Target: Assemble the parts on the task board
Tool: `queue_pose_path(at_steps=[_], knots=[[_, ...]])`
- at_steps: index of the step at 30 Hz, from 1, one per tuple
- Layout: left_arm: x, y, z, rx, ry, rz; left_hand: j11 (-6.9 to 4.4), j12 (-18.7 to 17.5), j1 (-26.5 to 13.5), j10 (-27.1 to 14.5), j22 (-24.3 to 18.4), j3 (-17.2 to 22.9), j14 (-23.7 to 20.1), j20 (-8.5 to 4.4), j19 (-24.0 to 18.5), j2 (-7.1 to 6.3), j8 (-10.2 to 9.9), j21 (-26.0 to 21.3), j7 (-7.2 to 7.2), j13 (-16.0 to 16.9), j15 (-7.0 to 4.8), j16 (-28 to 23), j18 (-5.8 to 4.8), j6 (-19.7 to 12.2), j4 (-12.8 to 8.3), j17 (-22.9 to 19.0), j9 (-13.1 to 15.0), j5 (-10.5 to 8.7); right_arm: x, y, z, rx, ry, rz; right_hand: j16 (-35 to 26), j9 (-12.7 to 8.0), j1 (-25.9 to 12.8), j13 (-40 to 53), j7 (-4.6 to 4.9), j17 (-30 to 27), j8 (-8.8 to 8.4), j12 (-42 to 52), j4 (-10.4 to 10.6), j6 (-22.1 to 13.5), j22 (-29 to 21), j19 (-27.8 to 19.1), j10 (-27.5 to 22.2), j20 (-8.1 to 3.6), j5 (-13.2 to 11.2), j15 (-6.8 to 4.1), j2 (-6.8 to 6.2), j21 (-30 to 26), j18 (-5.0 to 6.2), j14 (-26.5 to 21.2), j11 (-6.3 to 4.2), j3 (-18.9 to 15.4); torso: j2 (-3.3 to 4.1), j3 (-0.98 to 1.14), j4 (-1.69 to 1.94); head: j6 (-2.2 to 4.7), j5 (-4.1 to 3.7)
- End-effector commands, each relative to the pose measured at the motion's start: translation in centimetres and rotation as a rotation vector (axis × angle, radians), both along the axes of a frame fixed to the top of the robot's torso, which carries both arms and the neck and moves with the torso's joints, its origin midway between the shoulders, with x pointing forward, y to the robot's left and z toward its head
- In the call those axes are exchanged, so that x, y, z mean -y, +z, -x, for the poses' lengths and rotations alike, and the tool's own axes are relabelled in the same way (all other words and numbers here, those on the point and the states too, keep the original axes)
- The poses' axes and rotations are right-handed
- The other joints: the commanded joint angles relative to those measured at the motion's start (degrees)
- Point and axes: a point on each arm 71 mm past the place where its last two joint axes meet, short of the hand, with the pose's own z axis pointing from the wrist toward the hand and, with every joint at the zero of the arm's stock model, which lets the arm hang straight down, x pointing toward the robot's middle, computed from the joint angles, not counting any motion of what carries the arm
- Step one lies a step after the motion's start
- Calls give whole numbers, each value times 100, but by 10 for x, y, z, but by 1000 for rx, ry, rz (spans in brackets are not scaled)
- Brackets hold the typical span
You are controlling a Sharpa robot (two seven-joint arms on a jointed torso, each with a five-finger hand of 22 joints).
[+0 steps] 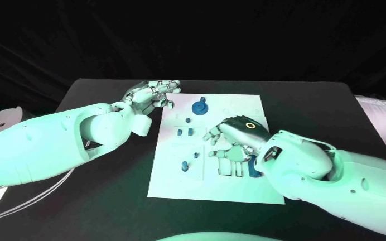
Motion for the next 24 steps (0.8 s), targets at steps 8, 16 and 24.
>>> queue_pose_path(at_steps=[8, 16, 24], knots=[[-4, 0, 2, 5, -7, 2, 9, 28, 6, -50, -6, -26, -37, 9, 20, 37, 40, -37, 0, 8, 15, -18, 64, -47, -10, -6, -2, 13, 92, 4, 0, -205, -441, -58, 506, 119, -461, 3335, -348, 666, 246, 3135, 454, 429, 704, 311, 1361, -355, 108, -396, -44, 610, -92, 392, -413, -411, -24, -4, -147, 121, -348], [-5, -1, 1, 11, 0, 2, 8, 34, 11, -53, -8, -26, -38, 10, 20, 40, 42, -39, -1, 9, 14, -17, 64, -47, -15, -7, -1, 14, 115, -3, 11, -247, -570, -16, 856, 367, -989, 6102, -346, 1208, 368, 5430, 537, 487, 1084, 426, 1392, -343, 996, -374, 79, 911, -172, 469, -421, -978, -34, -16, -193, 119, -379], [-5, -2, 1, 10, -2, 4, 8, 34, 11, -53, -8, -26, -38, 10, 20, 40, 42, -39, -1, 9, 14, -17, 64, -47, -15, -7, -1, 14, 116, -13, 15, -293, -564, 89, 1084, 545, -1267, 6769, -357, 1602, 420, 5977, 558, 477, 1408, 537, 1517, -341, 1071, -359, 224, 1168, -245, 535, -426, -1283, -29, -22, -183, 99, -382]])
